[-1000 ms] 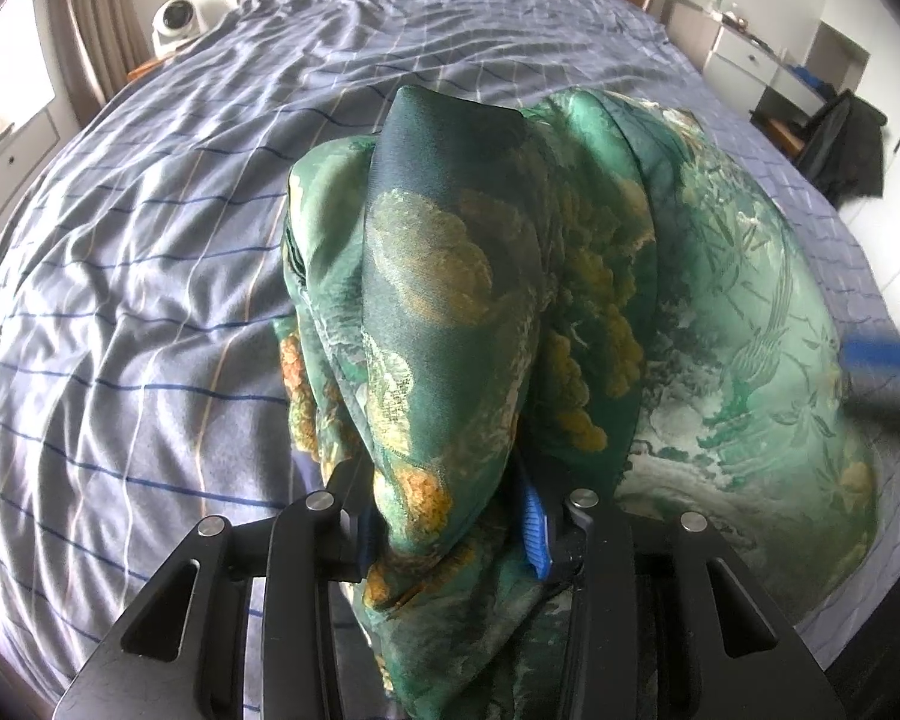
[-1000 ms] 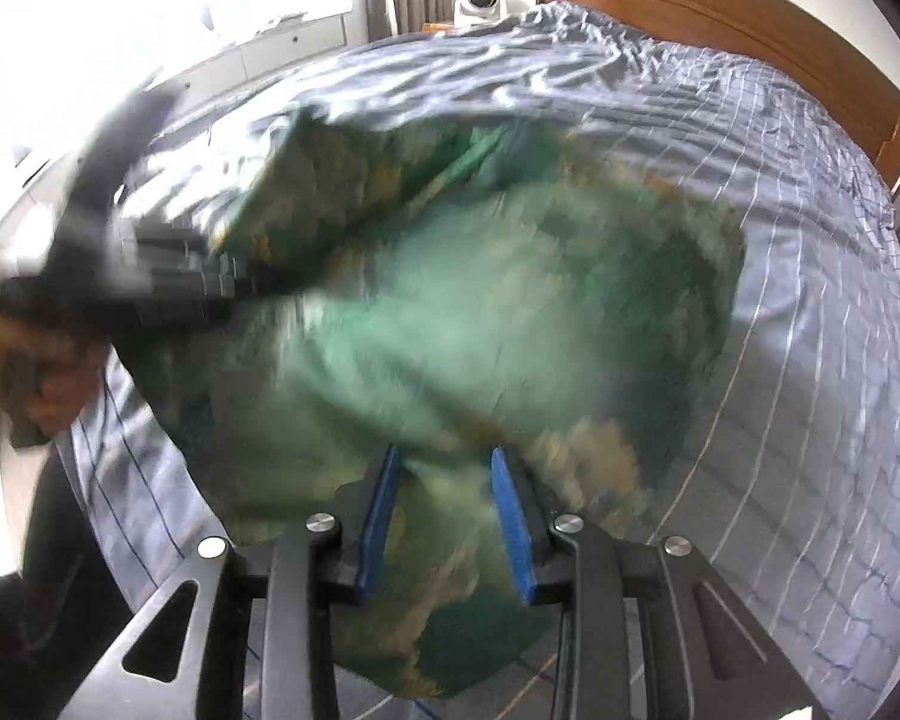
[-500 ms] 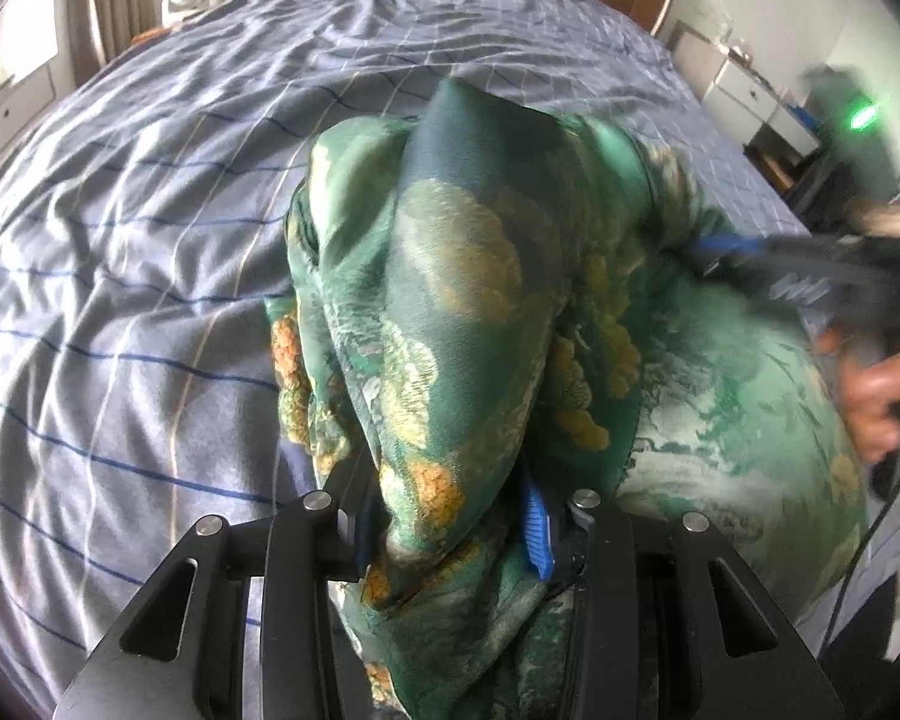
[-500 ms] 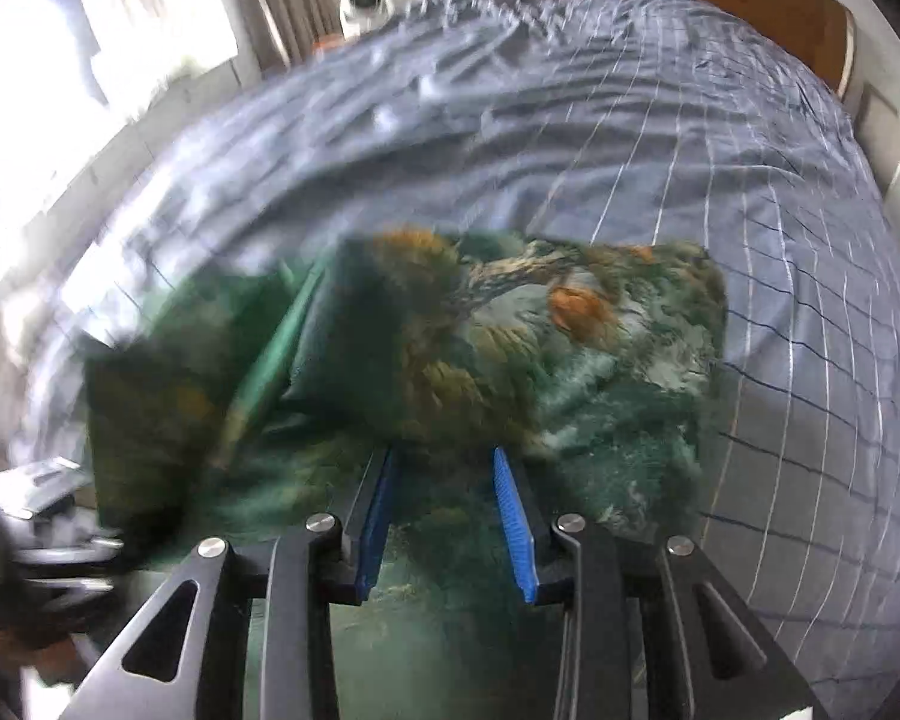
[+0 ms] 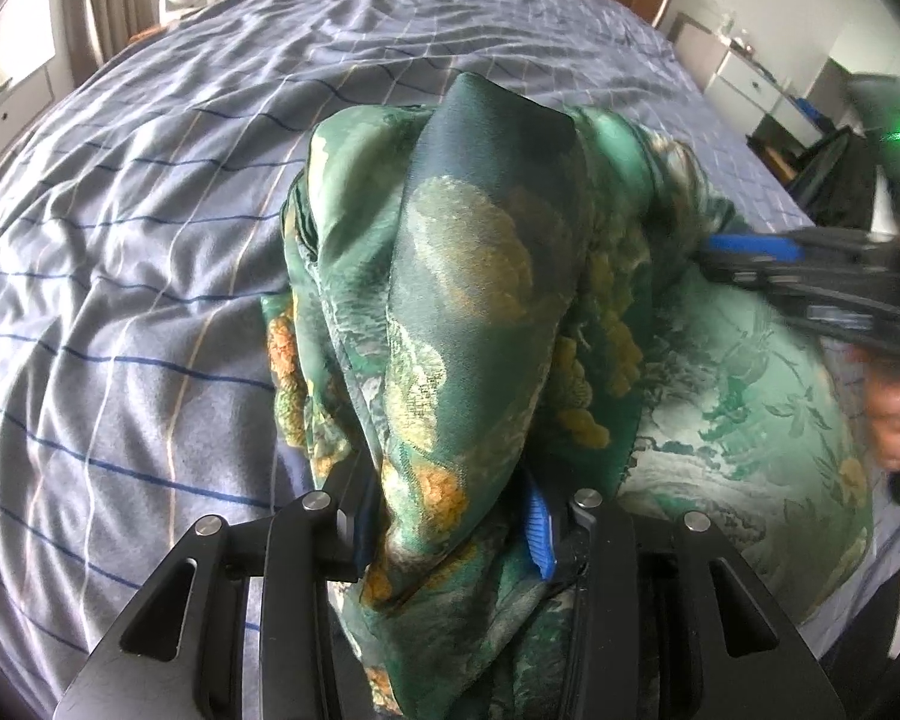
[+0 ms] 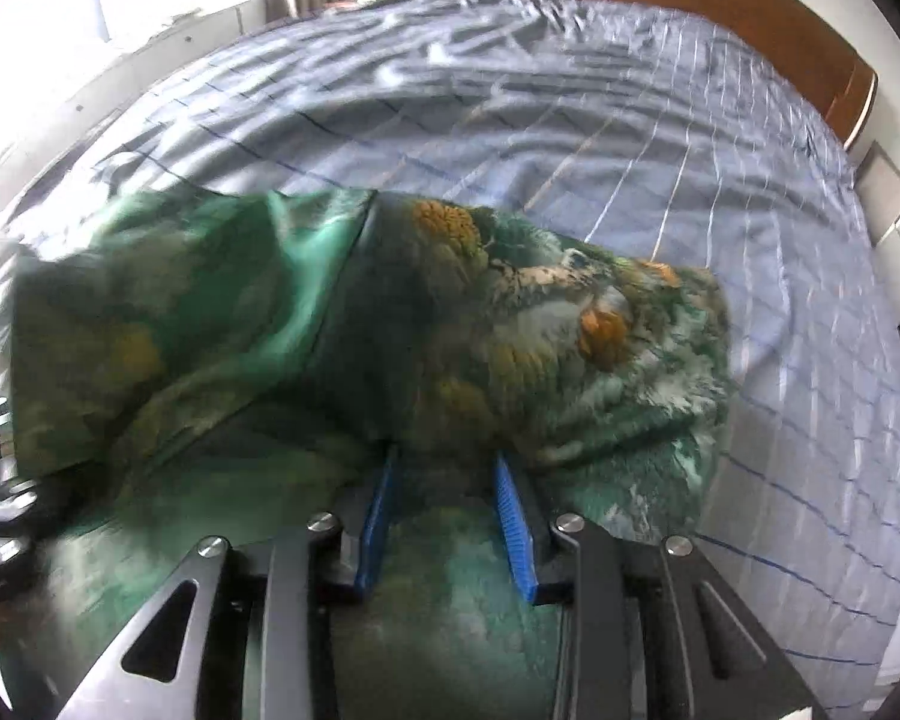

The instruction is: Fold large clothes

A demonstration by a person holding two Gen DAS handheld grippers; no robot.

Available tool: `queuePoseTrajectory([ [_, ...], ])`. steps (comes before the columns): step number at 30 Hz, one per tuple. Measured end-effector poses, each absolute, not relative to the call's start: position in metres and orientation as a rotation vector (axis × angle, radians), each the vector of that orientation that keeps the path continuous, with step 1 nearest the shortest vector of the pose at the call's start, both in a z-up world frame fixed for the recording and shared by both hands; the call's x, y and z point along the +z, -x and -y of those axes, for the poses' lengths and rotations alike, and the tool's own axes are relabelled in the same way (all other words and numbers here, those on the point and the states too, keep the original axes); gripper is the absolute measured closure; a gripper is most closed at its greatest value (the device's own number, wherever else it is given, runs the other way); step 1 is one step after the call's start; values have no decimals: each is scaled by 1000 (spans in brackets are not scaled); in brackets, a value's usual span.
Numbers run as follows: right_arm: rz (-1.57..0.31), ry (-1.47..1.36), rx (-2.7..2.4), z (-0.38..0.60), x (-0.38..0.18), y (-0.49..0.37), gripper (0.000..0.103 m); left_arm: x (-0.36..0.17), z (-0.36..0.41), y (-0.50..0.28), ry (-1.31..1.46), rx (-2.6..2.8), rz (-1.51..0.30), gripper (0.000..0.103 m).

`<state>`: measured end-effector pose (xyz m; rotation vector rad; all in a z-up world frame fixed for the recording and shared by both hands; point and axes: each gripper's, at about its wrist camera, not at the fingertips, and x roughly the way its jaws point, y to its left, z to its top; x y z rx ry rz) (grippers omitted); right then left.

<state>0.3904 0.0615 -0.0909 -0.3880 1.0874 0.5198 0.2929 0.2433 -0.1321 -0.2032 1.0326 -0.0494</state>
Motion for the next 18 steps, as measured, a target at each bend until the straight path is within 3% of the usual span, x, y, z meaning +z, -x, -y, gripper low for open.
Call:
queuePoseTrajectory([
  [10, -1026, 346, 787, -1, -11, -265, 69, -132, -243, -295, 204, -47, -1035, 63],
  [18, -1104, 414, 772, -14, -80, -245, 69, -133, -239, -292, 194, -48, -1026, 62],
])
